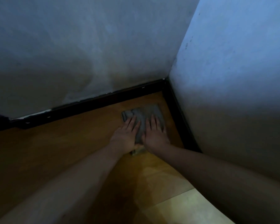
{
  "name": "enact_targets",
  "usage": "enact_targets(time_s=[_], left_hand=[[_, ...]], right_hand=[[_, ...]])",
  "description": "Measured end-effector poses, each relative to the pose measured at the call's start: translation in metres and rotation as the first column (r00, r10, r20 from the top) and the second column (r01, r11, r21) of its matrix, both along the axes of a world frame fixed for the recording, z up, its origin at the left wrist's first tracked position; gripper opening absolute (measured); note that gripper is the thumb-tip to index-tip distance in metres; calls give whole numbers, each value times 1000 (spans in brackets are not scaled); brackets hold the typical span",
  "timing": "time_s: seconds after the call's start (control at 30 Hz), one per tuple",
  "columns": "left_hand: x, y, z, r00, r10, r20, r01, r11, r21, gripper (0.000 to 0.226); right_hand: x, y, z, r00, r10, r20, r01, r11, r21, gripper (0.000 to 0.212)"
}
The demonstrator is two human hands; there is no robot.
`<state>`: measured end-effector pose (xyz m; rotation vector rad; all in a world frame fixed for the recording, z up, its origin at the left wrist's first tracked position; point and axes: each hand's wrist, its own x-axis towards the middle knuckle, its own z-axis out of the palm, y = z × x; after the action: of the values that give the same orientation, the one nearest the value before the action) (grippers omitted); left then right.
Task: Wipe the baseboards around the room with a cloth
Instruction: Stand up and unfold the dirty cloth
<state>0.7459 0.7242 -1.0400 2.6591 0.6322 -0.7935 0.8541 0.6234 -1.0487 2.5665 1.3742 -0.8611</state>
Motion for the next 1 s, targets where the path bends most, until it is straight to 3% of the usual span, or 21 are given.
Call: enact_targets(time_s=[0.3,0.53,0.8,0.87,1.0], left_hand=[[55,22,20,997,-2,-79,4,1000,25,100],[68,36,32,980,-100,-172,115,990,80,102],[69,26,38,974,-64,-216,94,987,133,97],[66,20,36,981,-34,-192,69,981,182,93],[34,1,18,998,29,48,-38,982,185,74]], right_hand=[[55,26,2,999,40,37,-39,999,-8,68],[64,34,5,999,38,17,-37,999,-32,68],[60,27,14,998,-66,-8,65,993,-97,70],[57,22,15,997,-45,56,47,998,-28,71],[22,-10,8,989,49,138,-70,986,149,67]])
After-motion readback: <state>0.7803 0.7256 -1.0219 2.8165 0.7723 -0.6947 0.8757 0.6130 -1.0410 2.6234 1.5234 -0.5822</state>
